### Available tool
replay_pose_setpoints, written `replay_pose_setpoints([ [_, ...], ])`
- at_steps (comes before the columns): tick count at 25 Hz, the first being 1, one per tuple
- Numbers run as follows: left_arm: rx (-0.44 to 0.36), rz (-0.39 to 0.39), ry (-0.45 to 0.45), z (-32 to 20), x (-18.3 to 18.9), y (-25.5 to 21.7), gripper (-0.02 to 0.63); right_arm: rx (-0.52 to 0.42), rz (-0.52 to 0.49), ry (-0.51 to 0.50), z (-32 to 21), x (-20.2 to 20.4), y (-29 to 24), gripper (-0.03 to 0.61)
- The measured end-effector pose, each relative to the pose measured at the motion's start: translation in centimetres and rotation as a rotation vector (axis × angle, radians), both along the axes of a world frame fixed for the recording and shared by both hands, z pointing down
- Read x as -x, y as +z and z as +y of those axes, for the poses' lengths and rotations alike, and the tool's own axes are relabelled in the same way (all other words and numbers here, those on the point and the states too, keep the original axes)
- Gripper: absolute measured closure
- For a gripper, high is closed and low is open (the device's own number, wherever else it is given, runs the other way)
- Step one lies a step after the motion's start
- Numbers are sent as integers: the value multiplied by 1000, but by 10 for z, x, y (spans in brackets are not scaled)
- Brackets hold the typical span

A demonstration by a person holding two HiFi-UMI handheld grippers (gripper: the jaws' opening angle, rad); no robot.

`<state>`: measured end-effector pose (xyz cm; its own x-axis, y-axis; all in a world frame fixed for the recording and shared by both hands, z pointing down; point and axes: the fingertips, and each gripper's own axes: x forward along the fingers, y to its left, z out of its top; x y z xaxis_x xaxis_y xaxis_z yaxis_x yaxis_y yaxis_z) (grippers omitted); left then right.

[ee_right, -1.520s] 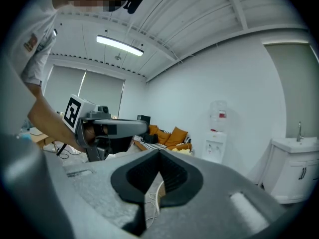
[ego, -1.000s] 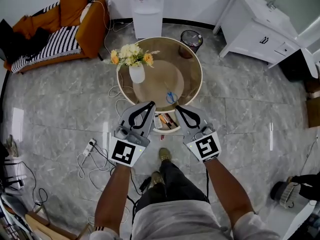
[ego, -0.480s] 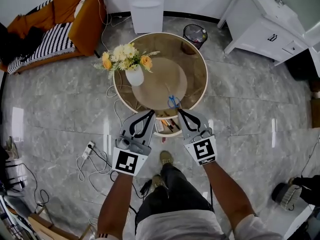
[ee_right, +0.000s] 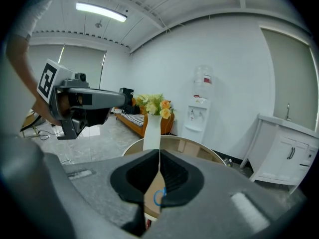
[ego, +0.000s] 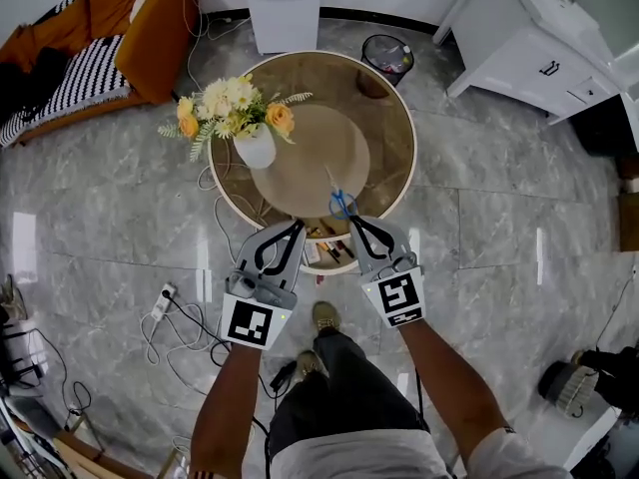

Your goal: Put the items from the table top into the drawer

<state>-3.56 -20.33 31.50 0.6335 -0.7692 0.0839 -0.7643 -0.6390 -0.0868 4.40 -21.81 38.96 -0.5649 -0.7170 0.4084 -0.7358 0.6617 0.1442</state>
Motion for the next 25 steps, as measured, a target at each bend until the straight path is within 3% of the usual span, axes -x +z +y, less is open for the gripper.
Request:
replay_pose_setpoints([
  [9,59,38,-29,-13,-3,39,614,83,37,13,-16,-8,61,540],
  [25,83,22,-38,-32,-5,80,614,276,112,74,-44,-6,156,476],
])
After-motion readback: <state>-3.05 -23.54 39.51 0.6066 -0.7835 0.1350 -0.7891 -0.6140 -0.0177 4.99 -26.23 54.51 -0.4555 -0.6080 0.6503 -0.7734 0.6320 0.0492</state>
